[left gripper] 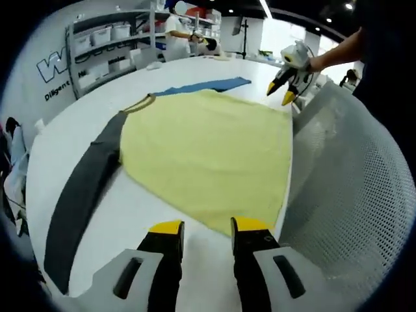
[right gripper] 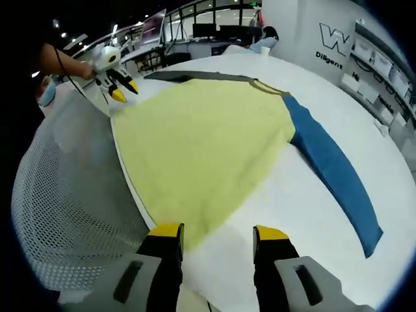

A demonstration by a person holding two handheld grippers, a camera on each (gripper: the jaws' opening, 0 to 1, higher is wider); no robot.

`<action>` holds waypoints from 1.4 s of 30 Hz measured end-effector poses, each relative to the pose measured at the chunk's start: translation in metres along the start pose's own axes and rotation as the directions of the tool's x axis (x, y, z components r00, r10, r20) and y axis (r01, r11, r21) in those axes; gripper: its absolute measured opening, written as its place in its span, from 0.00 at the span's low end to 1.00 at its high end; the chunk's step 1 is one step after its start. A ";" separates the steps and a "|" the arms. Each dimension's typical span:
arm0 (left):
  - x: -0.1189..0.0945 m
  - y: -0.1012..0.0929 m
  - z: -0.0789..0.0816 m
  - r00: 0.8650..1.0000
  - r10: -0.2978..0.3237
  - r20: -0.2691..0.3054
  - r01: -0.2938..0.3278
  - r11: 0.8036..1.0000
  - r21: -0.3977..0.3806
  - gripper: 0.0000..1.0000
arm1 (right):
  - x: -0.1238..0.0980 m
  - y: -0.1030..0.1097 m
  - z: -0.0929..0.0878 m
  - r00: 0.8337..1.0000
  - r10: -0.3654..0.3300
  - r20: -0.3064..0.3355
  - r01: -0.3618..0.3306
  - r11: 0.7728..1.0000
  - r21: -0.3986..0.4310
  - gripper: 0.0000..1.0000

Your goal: Fold the garment on the visible template until the final outline fits inside the template.

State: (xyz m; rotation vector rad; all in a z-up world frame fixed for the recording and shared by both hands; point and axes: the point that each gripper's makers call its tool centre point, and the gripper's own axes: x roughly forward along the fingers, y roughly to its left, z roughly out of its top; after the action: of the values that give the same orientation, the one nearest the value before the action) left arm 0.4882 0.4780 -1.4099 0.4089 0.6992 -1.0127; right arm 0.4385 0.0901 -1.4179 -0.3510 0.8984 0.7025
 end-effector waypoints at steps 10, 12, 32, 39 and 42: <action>-0.017 0.042 -0.021 0.991 0.136 -0.007 -0.136 0.979 -0.154 0.44 | -0.009 -0.031 -0.012 0.998 -0.057 0.025 0.055 0.996 0.064 0.55; -0.022 0.053 -0.026 0.985 0.171 -0.010 -0.169 0.965 -0.201 0.46 | -0.012 -0.039 -0.015 0.997 -0.075 0.033 0.071 0.993 0.099 0.57; -0.060 0.127 -0.061 0.919 0.388 -0.077 -0.385 0.836 -0.391 0.54 | -0.031 -0.088 -0.047 0.980 -0.197 0.013 0.187 0.948 0.258 0.70; -0.073 0.149 -0.074 0.886 0.446 -0.123 -0.453 0.783 -0.426 0.60 | -0.035 -0.103 -0.064 0.975 -0.221 -0.020 0.217 0.929 0.301 0.71; -0.078 0.154 -0.074 0.873 0.468 -0.134 -0.476 0.759 -0.444 0.59 | -0.038 -0.110 -0.071 0.971 -0.236 -0.029 0.233 0.920 0.315 0.71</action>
State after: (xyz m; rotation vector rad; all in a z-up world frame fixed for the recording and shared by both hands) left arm 0.5716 0.6466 -1.4090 0.1520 0.7761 -0.3353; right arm 0.4562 -0.0450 -1.4291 -0.1635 0.9251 0.3296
